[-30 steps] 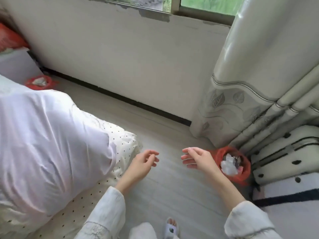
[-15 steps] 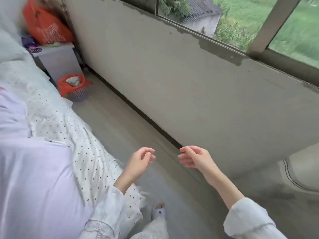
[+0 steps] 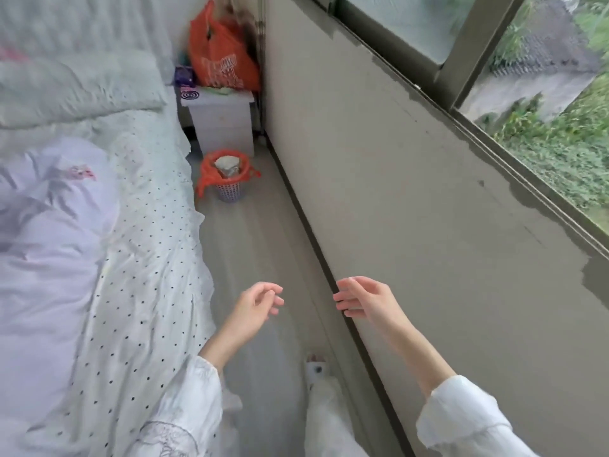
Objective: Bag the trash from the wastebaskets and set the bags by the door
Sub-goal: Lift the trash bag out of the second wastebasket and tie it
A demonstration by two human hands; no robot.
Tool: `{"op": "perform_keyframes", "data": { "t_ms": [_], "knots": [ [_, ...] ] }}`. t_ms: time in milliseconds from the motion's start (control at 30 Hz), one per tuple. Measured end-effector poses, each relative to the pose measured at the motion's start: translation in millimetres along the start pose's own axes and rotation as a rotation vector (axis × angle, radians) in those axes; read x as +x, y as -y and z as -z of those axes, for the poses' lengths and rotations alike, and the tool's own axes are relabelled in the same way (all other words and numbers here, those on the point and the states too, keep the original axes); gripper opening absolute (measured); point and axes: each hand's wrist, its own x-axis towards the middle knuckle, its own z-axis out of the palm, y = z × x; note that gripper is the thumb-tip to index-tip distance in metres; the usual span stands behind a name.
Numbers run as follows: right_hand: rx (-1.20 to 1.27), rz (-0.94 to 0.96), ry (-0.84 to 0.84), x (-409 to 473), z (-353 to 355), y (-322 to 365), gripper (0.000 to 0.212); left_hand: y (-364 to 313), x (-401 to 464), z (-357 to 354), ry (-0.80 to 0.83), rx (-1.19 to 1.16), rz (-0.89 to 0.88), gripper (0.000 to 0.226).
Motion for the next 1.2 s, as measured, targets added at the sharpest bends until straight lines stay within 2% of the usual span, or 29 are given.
{"op": "perform_keyframes", "data": {
  "t_ms": [233,533,733,933,1200],
  "knots": [
    [-0.071,-0.001,0.174,170.7,2.0,120.3,0.019,-76.7,138.8,29.9,-0.153,-0.067,0.072,0.021],
    [-0.183,-0.041,0.357,366.6,-79.1,222.1,0.025,-85.9,297.9,128.2,-0.349,-0.154,0.233,0.022],
    [-0.171,-0.073,0.313,520.1,-148.0,289.7,0.026,-100.5,455.3,219.8,-0.354,-0.156,0.268,0.024],
    [-0.192,-0.141,0.31,635.8,-191.7,350.5,0.024,-120.6,582.4,284.4,-0.352,-0.189,0.349,0.023],
    [-0.265,-0.265,0.3,817.4,-219.9,340.7,0.021,-50.8,727.1,296.4,-0.336,-0.275,0.588,0.019]
  ]
}}
